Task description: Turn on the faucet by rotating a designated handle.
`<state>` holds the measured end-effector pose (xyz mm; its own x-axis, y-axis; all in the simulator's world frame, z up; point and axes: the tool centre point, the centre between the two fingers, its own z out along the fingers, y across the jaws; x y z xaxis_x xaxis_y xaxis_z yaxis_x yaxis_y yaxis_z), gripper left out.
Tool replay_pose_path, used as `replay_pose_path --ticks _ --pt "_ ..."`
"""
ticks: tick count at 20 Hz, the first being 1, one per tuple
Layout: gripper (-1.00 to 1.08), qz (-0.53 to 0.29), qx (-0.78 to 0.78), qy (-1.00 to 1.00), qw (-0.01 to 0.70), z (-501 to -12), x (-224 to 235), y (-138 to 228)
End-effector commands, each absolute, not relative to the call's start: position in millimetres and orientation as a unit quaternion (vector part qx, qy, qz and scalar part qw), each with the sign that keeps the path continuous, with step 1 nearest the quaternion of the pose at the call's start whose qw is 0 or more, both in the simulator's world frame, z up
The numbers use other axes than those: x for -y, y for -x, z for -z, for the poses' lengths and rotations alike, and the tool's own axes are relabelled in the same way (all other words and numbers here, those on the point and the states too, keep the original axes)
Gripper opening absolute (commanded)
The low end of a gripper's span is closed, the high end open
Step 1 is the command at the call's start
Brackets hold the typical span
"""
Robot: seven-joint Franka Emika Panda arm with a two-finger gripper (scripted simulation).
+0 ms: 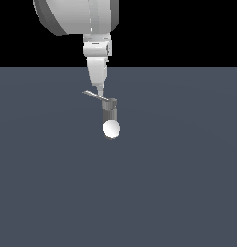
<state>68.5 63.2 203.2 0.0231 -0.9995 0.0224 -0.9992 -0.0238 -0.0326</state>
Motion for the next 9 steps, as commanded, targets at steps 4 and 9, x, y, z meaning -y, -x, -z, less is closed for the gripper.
replay_pose_path --ticks 4,9 --pt "-1.0 0.002 -0.674 0.739 0.0 -184 -114 -71" --pt "-1.0 0.0 -0.67 0.743 0.0 -182 -123 -80"
